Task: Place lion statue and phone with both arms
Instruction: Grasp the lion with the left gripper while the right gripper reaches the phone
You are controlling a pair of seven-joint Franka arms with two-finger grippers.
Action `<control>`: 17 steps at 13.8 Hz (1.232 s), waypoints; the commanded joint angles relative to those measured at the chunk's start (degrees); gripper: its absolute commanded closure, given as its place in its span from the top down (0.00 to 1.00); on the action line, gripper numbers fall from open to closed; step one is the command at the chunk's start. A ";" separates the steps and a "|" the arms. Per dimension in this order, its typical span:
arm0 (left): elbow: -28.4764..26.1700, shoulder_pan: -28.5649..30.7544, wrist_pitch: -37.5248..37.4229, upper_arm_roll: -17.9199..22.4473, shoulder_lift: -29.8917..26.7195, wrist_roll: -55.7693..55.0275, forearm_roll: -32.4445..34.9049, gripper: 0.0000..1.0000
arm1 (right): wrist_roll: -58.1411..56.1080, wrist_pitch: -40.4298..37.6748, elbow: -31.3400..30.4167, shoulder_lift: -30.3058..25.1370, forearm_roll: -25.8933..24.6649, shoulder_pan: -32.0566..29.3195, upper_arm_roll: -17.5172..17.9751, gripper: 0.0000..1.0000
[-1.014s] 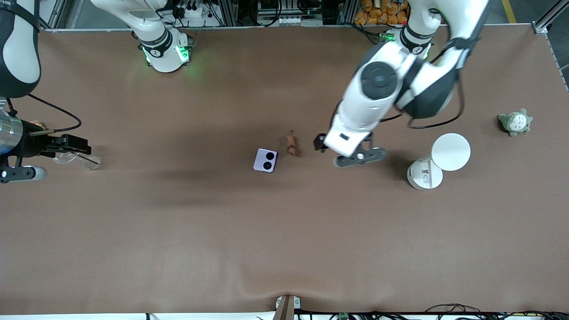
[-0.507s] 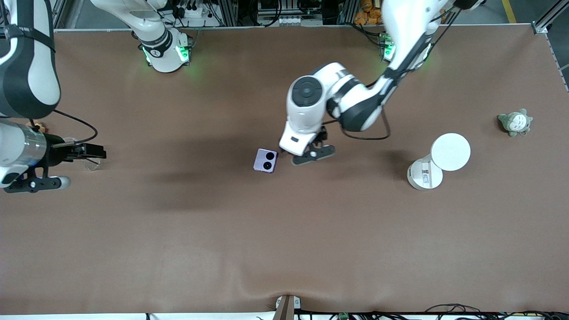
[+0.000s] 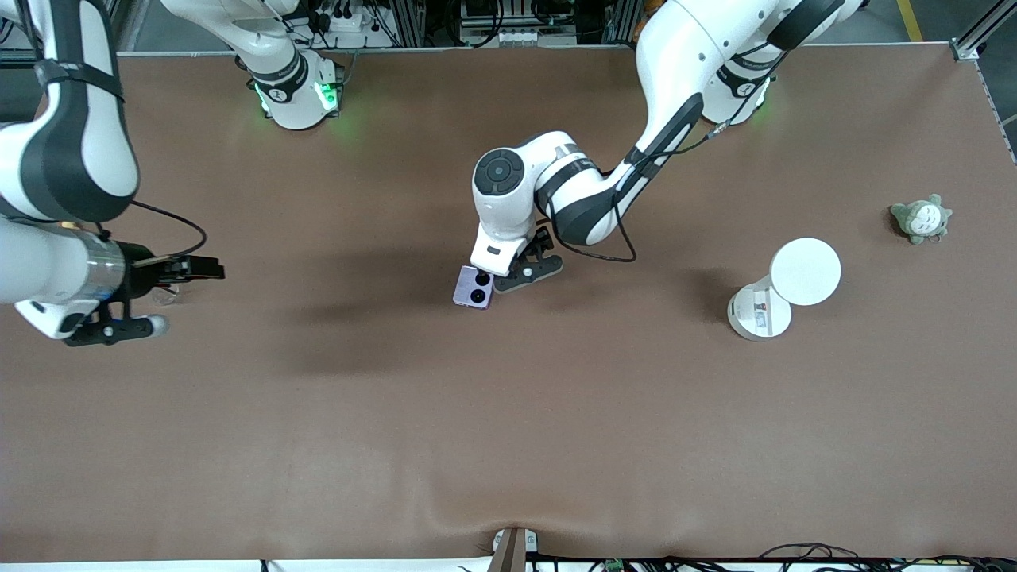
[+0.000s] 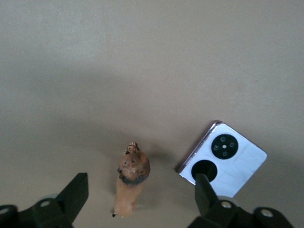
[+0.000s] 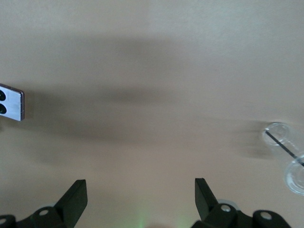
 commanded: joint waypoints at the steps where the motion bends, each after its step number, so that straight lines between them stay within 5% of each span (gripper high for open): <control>1: -0.02 -0.99 0.35 0.52 0.47 -2.70 1.68 0.97 | -0.02 -0.03 -0.19 1.72 0.90 1.14 -0.20 1.00; 7: -2.39 -0.90 3.07 0.52 2.41 -2.97 5.54 0.93 | 0.07 0.06 -2.21 3.30 6.06 0.97 -0.20 1.00; 13: -2.48 -0.82 2.90 0.43 2.85 -3.06 5.55 0.79 | 2.69 1.12 -2.12 5.50 9.34 3.60 -0.21 1.00; 15: -2.48 -0.82 2.90 0.43 2.94 -3.14 5.55 0.70 | 6.38 2.51 -2.12 5.59 9.34 5.53 -0.21 1.00; 17: -2.39 -0.73 2.90 0.43 2.85 -3.14 5.46 0.51 | 8.85 3.49 -2.21 5.94 9.34 7.29 -0.21 1.00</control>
